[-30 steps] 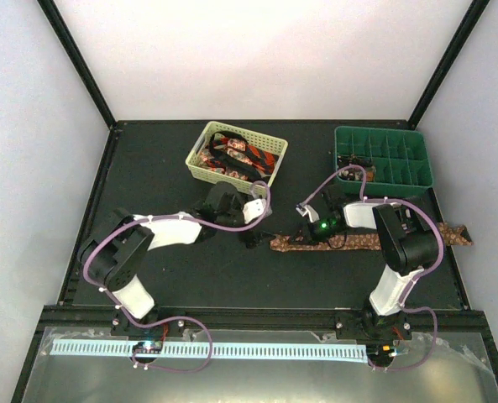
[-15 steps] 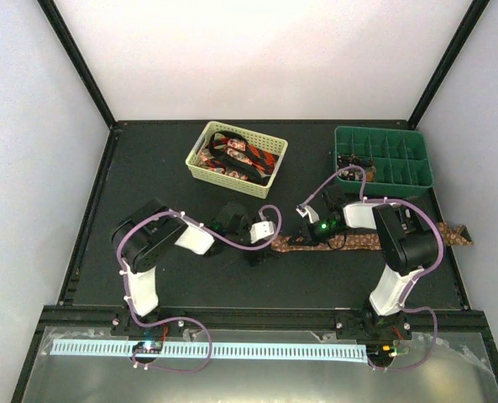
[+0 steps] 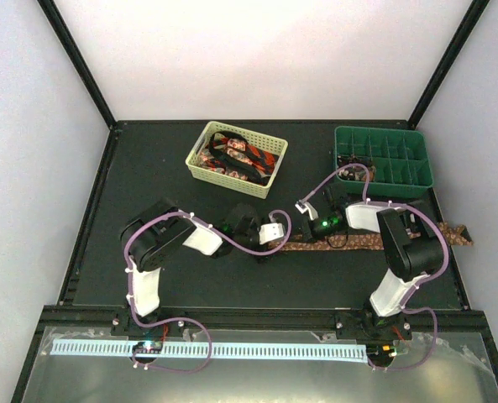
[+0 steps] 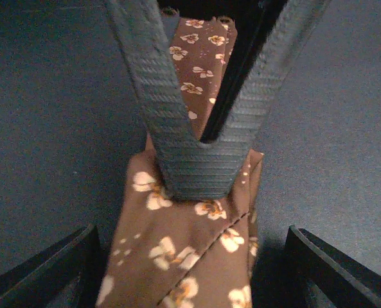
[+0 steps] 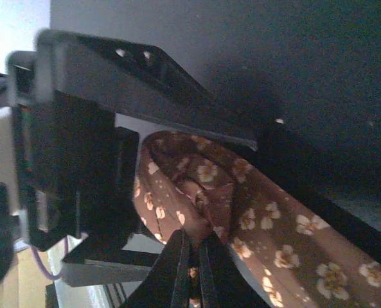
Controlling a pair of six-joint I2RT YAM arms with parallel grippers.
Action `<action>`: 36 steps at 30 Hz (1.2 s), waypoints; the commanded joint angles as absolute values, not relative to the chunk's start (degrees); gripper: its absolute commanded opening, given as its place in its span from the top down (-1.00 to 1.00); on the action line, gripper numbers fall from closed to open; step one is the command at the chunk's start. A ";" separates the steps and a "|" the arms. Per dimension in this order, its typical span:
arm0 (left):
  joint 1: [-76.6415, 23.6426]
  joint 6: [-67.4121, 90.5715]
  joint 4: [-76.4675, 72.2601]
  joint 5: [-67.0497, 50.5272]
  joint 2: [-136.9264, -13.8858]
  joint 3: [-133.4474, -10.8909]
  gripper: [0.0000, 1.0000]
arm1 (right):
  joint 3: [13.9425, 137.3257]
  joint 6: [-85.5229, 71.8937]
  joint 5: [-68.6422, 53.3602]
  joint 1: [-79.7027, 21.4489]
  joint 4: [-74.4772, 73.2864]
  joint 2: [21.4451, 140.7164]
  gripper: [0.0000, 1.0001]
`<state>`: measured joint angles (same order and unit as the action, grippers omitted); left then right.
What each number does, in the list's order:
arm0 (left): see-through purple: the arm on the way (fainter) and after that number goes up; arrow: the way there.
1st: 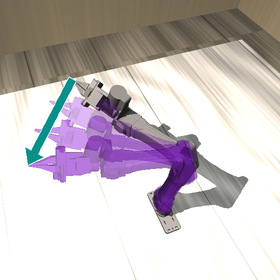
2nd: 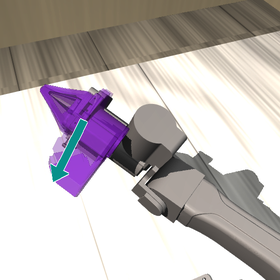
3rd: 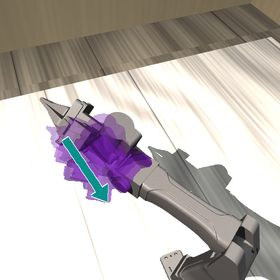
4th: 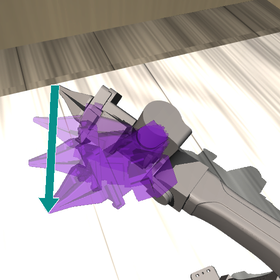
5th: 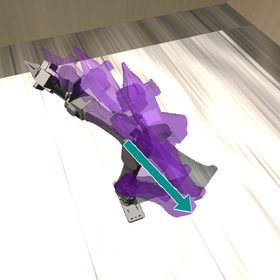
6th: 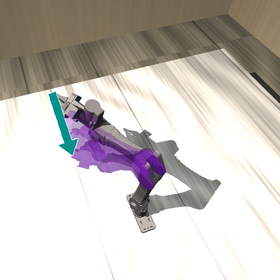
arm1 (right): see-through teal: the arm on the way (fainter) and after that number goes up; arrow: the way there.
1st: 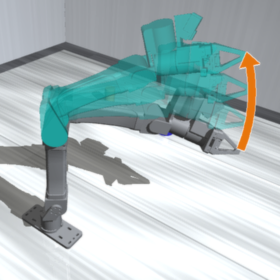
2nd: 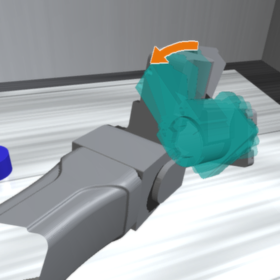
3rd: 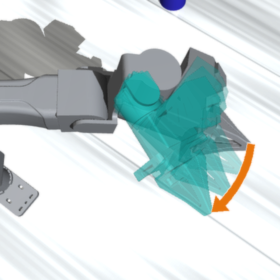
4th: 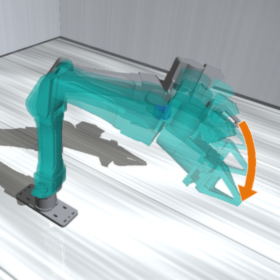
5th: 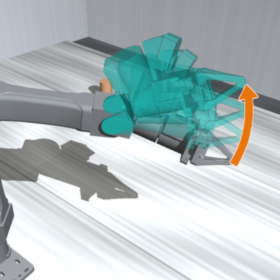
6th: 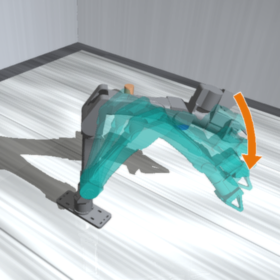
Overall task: Roll the ties
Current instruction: Roll the tie at the center of the board.
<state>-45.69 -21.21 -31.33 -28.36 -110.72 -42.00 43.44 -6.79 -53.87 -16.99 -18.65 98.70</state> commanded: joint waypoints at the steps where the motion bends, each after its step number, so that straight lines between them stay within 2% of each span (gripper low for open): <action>1: -46.29 -24.18 -29.22 -26.49 -112.39 -42.94 -0.53 | 43.17 -8.77 -58.15 -16.96 -16.23 96.64 0.97; 6: -46.32 -23.18 -28.74 -25.36 -112.01 -42.89 -0.10 | 43.68 -9.00 -58.18 -16.96 -16.65 97.65 0.97; 10: -46.23 -21.95 -26.88 -25.84 -110.39 -42.60 0.17 | 43.94 -9.29 -58.49 -16.82 -16.57 98.39 0.97; 19: -45.75 -21.80 -20.21 -26.75 -108.37 -42.24 0.54 | 43.69 -8.32 -55.01 -16.16 -17.70 98.99 0.97; 23: -45.62 -21.76 -20.58 -27.56 -108.63 -42.34 0.49 | 43.51 -7.22 -51.02 -16.17 -18.17 100.01 0.97; 28: -44.58 -18.77 -26.25 -28.70 -107.06 -39.51 0.17 | 43.21 -6.36 -48.06 -16.15 -18.60 101.52 0.97; 36: -42.54 -13.70 -37.15 -33.61 -108.03 -35.64 0.03 | 43.72 -6.28 -45.01 -16.26 -19.71 102.67 0.97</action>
<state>-43.07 -16.64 -32.49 -29.80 -107.00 -36.62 43.46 -7.38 -49.50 -16.45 -18.50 101.47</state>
